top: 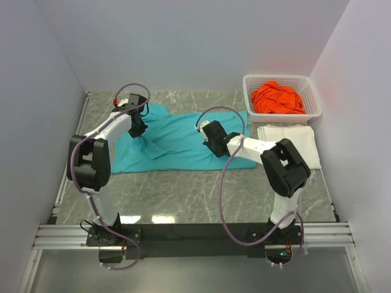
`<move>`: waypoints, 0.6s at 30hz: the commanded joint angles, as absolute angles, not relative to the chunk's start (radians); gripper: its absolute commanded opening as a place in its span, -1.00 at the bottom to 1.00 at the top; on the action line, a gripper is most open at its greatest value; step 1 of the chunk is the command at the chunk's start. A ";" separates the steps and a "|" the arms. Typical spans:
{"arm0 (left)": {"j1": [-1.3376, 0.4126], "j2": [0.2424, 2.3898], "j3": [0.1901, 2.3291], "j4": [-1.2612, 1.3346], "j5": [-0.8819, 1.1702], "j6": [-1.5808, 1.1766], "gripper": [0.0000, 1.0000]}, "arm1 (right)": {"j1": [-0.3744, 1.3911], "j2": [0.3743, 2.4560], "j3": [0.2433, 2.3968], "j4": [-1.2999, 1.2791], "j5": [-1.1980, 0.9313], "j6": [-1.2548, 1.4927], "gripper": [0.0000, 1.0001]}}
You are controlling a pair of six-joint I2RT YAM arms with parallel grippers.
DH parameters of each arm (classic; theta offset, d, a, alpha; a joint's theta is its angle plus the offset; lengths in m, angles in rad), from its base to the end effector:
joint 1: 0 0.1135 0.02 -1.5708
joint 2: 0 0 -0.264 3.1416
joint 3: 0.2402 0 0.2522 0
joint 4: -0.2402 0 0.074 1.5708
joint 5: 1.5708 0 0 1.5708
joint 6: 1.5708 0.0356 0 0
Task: Fold and stack the t-shirts
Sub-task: Fold the tshirt
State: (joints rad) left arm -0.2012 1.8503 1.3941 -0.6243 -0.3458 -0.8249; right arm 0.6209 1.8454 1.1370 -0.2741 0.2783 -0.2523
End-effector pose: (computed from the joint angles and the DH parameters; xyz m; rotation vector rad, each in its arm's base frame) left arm 0.3843 -0.0661 0.2184 -0.8881 2.3920 0.0748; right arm 0.3121 0.2112 0.1638 -0.9640 2.3174 -0.2061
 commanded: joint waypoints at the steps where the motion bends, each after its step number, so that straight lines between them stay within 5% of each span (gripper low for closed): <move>1: -0.196 1.845 1.385 -0.614 -0.373 -0.822 -0.99 | 0.607 1.861 1.196 -0.213 0.350 -0.259 -0.74; 11: -0.186 1.838 1.390 -0.635 -0.397 -0.856 -0.99 | 0.537 1.769 1.181 -0.238 0.241 -0.049 -0.20; 18: -0.166 1.827 1.397 -0.640 -0.397 -0.890 -0.99 | 0.434 1.684 1.088 -0.271 0.172 0.202 -0.17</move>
